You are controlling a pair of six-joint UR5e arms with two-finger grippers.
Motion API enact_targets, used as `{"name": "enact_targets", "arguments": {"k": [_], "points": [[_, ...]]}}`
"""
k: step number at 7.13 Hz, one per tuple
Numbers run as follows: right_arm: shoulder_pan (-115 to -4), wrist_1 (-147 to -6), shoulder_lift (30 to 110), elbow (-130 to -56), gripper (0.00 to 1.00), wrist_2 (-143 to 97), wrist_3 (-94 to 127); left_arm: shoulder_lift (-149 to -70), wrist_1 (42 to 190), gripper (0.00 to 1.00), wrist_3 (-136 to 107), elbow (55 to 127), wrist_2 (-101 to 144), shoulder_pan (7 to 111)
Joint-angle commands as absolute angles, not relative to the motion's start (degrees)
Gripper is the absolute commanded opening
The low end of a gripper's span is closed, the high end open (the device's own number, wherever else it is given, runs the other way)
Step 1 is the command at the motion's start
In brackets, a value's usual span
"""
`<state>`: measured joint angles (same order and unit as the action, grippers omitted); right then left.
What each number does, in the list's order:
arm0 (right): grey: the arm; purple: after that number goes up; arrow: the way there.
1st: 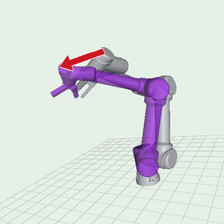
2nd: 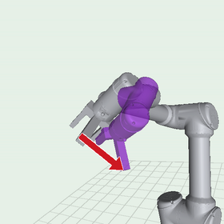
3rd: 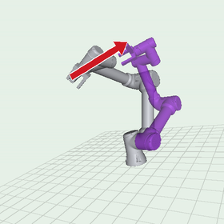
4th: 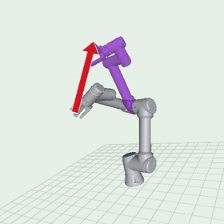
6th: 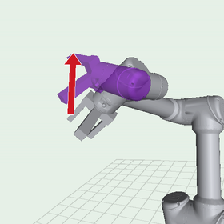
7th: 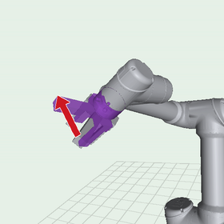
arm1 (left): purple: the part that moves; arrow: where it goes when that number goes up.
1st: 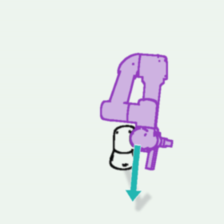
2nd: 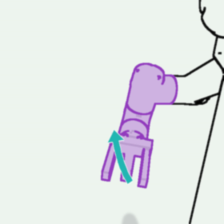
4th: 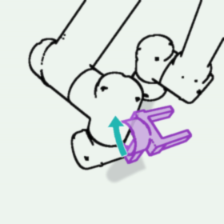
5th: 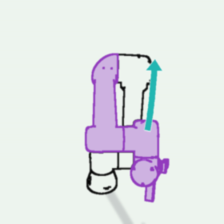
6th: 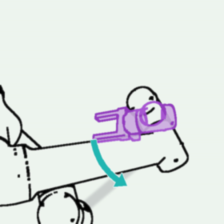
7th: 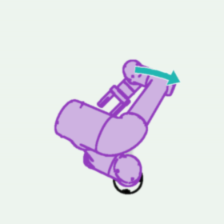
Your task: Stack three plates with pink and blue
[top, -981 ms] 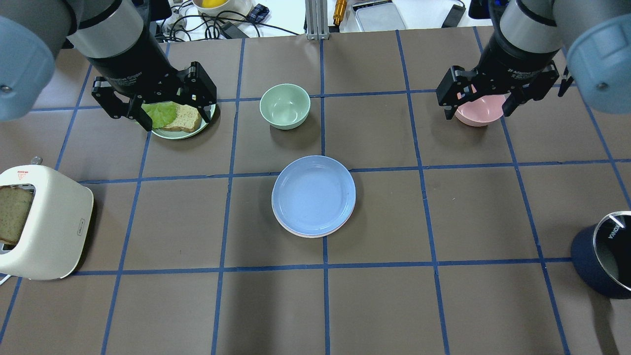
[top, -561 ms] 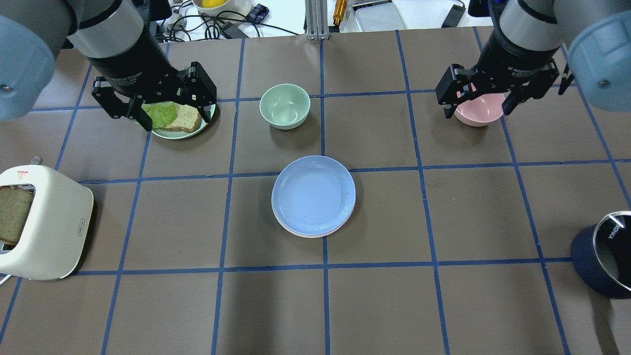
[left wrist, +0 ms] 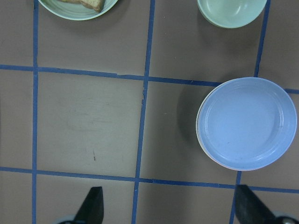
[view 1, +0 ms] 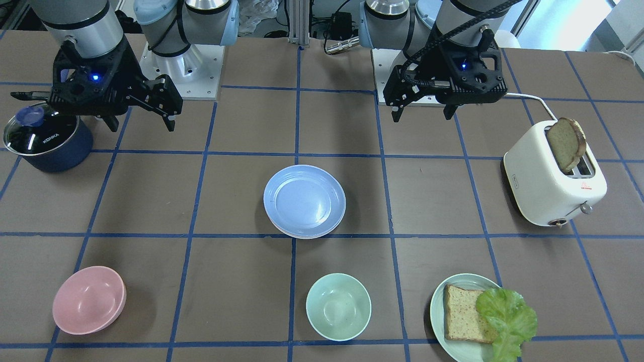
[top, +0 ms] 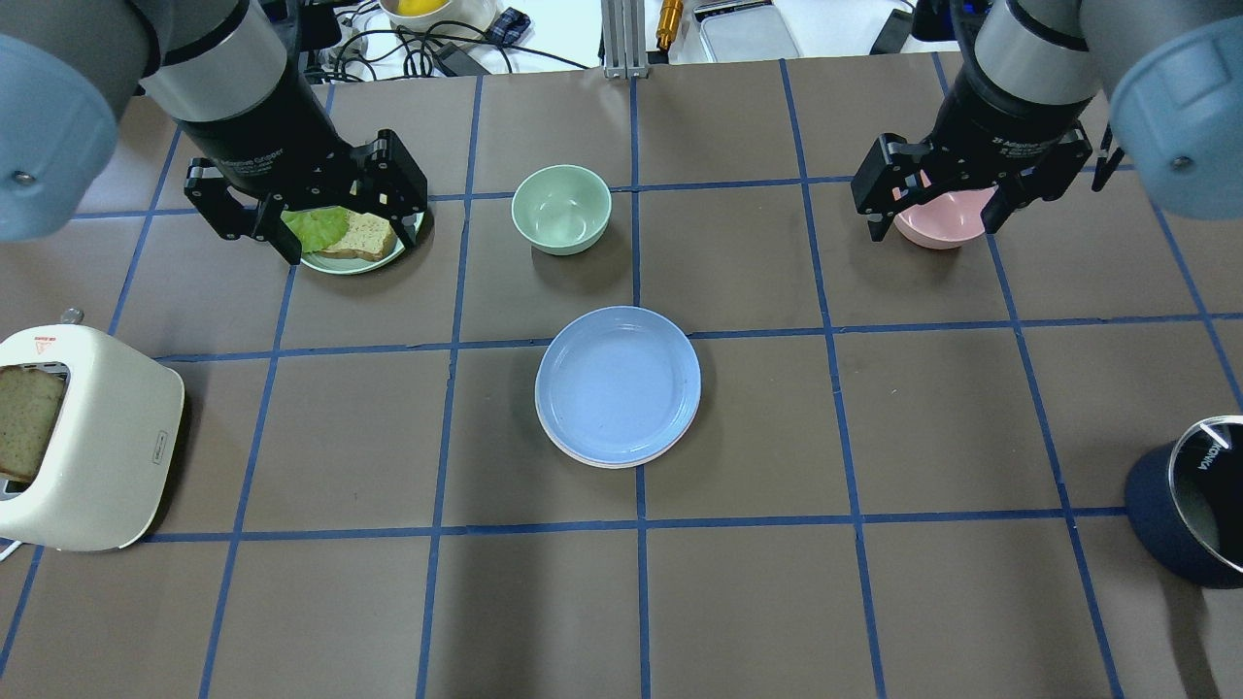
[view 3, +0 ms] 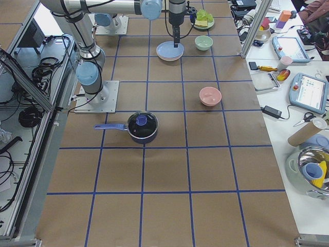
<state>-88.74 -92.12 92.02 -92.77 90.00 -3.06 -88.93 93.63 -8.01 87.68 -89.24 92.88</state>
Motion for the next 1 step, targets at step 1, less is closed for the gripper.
{"name": "enact_targets", "arguments": {"k": [1], "points": [[-88.59, -92.28, 91.93, -92.64, 1.00, 90.09, -3.08, -88.86, 93.78, 1.00, -7.12, 87.36, -89.03, 92.81]]}}
